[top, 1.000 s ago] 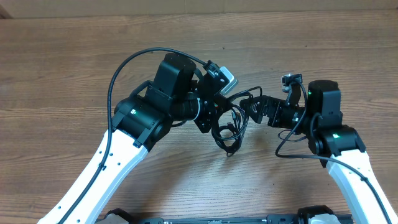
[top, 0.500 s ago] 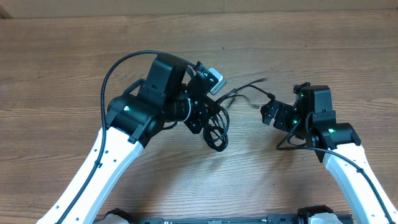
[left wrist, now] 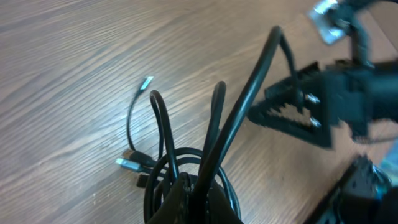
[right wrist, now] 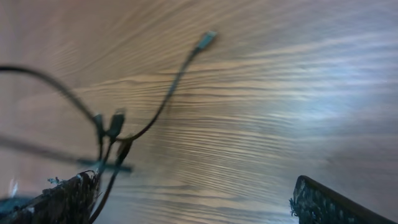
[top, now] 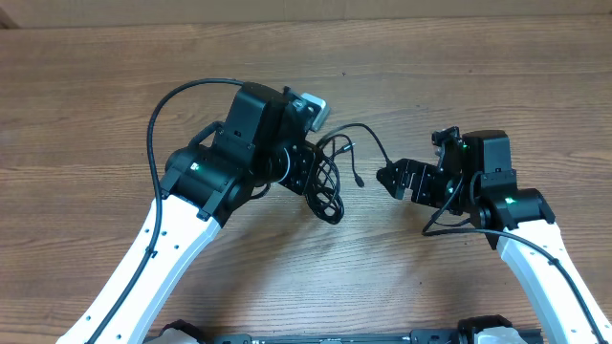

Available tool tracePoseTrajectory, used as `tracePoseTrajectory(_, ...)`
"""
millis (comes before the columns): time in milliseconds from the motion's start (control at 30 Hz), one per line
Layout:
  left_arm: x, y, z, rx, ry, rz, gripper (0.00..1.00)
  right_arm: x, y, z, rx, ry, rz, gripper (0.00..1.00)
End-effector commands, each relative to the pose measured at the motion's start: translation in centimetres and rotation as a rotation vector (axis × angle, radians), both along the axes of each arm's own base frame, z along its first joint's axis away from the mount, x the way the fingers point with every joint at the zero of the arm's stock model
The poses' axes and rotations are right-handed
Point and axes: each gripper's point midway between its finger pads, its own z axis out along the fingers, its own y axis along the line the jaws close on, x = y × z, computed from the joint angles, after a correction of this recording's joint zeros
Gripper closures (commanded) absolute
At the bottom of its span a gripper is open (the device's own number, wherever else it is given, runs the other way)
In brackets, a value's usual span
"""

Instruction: Untangle cables

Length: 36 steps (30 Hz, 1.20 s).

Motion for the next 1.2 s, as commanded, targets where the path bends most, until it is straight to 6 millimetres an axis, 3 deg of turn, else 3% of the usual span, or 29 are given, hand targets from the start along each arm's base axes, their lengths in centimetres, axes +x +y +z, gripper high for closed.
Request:
tracePoseTrajectory(0,1.6,1.1,0.9,-0.023,0.006,0.173,0.96,0.2,1.8,2.4,0.079,-0.103,0.114,0.0)
tracePoseTrajectory(267,1.7,1.2,1.0,-0.076,0.065,0.265,0.96,-0.4,4.1,8.5,0.136,-0.449,0.356,0.0)
tracePoseTrajectory(500,2.1,1.6,0.9,-0.255,0.285,0.591,0.96,-2.5,4.9,11.5,0.099,-0.684,0.545,0.0)
tracePoseTrajectory(800,1.7,1.0,1.0,-0.417,0.494,0.798,0.96,-4.6,6.0,13.0,0.112,-0.86,0.729,0.05)
tracePoseTrajectory(900,0.7,-0.2,1.3,-0.474,0.609,0.793,0.96,-4.8,6.2,13.3,0.107,-0.908,0.763,0.07)
tracePoseTrajectory(1167,-0.5,-2.0,2.1,-0.525,0.704,0.742,0.95,-4.4,6.3,13.9,0.095,-0.953,0.765,0.11)
